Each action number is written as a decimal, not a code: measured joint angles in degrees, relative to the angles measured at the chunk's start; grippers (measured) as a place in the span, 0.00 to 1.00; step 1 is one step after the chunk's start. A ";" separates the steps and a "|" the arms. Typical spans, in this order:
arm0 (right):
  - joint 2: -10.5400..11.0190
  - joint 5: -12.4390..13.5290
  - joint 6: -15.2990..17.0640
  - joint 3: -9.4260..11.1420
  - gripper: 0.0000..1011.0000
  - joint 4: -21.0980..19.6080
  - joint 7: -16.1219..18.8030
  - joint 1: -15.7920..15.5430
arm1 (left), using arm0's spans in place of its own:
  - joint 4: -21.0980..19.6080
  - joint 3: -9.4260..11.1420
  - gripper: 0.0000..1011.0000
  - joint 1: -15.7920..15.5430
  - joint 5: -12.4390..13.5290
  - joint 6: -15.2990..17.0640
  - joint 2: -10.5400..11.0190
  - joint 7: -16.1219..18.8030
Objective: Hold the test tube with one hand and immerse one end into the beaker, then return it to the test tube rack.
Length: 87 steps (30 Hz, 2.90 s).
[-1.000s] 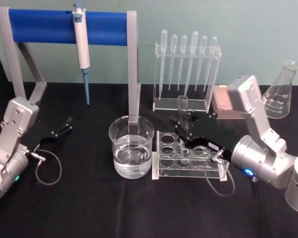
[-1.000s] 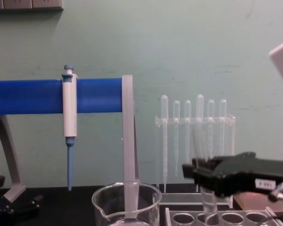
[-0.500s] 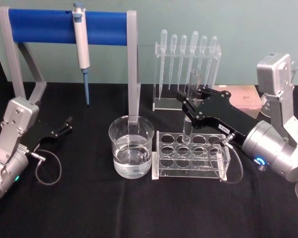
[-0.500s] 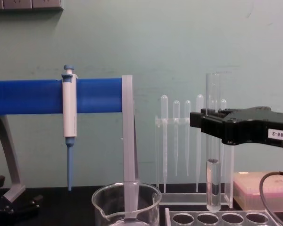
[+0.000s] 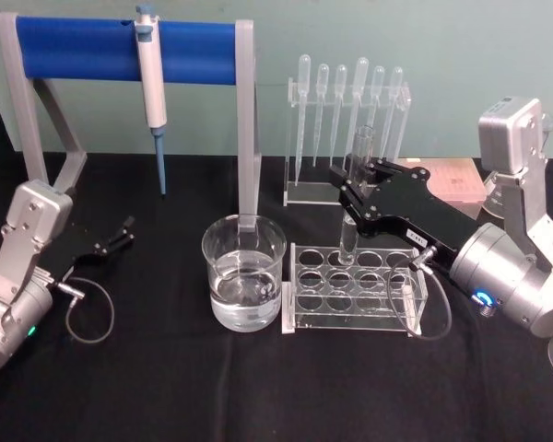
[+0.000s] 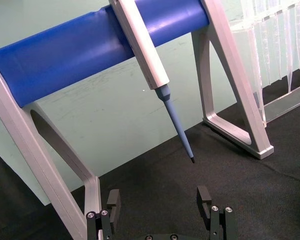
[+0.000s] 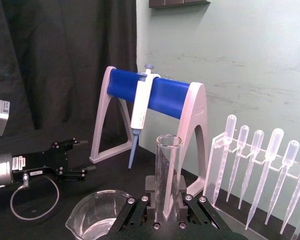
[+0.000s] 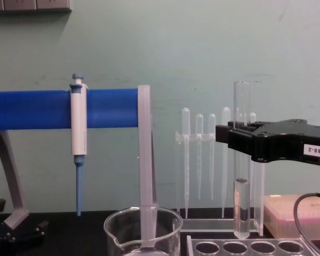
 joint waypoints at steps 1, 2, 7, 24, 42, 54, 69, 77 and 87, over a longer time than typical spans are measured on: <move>0.00 0.00 0.00 0.00 0.22 0.00 0.00 0.00 | 0.00 0.00 0.99 0.00 0.00 0.00 0.00 0.00; 0.00 0.00 0.00 0.00 0.22 0.00 0.00 0.00 | 0.00 0.00 0.99 0.00 0.00 0.00 0.00 0.00; 0.00 -0.02 0.00 -0.04 0.22 0.00 0.00 0.00 | 0.00 0.00 0.99 0.00 0.00 0.00 0.00 0.00; 0.00 -0.07 0.00 -0.09 0.22 0.07 0.05 0.00 | 0.00 0.00 0.99 0.00 0.00 0.00 0.00 0.00; 0.00 -0.07 -0.01 -0.09 0.22 0.07 0.11 0.00 | 0.00 0.00 0.99 0.00 0.00 0.00 0.00 0.00; 0.00 -0.07 0.00 -0.09 0.22 0.07 0.11 0.00 | 0.00 0.00 0.99 0.00 0.00 0.00 0.00 0.00; 0.00 -0.07 0.00 -0.09 0.22 0.07 0.11 0.00 | 0.00 0.00 0.99 0.00 0.00 0.00 0.00 0.00; 0.00 -0.07 0.00 -0.09 0.22 0.07 0.11 0.00 | 0.00 0.00 0.99 0.00 0.00 0.00 0.00 0.00; 0.00 -0.07 -0.01 -0.09 0.22 0.07 0.10 0.00 | 0.00 0.00 0.99 0.00 0.00 0.00 0.00 0.00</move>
